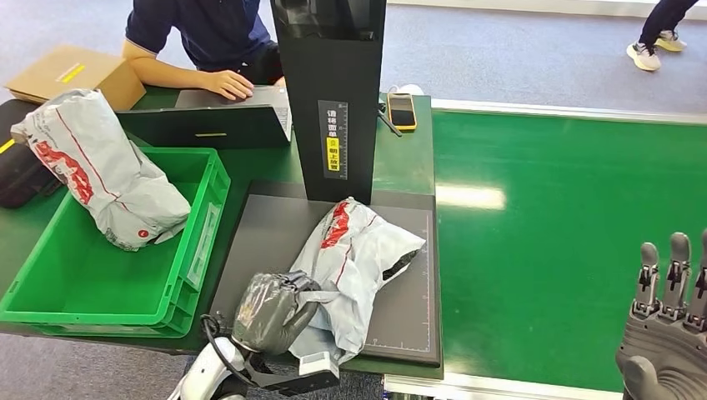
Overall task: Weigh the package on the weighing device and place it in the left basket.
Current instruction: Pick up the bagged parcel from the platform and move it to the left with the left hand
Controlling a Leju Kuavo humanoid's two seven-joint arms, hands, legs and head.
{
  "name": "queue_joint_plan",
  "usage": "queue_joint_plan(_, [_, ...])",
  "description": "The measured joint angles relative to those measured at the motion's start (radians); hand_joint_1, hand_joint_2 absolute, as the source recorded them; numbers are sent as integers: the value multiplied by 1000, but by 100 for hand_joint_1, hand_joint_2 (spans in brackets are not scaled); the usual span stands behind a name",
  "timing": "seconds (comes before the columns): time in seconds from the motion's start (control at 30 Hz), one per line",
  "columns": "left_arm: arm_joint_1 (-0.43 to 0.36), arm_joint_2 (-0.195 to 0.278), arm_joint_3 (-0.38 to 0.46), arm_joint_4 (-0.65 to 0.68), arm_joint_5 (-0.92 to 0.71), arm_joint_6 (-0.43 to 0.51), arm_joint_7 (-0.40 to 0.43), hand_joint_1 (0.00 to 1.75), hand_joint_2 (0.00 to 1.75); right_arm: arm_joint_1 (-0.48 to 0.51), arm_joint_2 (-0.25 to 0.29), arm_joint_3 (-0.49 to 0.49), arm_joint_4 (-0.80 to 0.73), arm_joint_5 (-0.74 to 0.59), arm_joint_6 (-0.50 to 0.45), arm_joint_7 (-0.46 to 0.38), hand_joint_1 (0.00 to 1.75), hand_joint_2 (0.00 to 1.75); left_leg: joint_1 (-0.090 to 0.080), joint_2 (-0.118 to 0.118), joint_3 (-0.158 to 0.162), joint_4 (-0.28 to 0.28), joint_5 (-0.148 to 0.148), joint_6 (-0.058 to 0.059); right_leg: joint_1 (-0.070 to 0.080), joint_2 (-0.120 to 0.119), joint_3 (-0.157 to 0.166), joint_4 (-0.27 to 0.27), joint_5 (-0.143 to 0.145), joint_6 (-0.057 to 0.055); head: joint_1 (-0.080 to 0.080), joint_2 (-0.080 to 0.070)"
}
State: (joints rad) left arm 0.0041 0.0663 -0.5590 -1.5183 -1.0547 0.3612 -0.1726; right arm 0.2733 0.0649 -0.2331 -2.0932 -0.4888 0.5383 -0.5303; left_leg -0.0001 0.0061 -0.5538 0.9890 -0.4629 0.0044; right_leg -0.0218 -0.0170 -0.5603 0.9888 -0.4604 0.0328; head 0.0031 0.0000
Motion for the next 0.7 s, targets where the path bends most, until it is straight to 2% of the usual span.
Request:
queue_joint_plan(0.13, [10,12,51,-93,36,122,-29,175,175,6,4,0,-8,6,-13,5,0,175,0,0,0,0,0,0,0,0,0,0,0,0,0,0])
queue_joint_plan(0.27, [21,23,84,-150,47,132,-39,175,175,9,7,0,-14,7,-15,5,0,175,0,0,0,0,0,0,0,0,0,0,0,0,0,0])
queue_joint_plan(0.53, [32,29,101,-182,52,150,-46,175,175,10,8,0,-15,7,-16,5,0,175,0,0,0,0,0,0,0,0,0,0,0,0,0,0])
queue_joint_plan(0.7, [41,37,162,-241,138,310,-116,175,175,24,8,0,-25,7,-39,6,0,175,0,0,0,0,0,0,0,1,0,0,0,0,0,0])
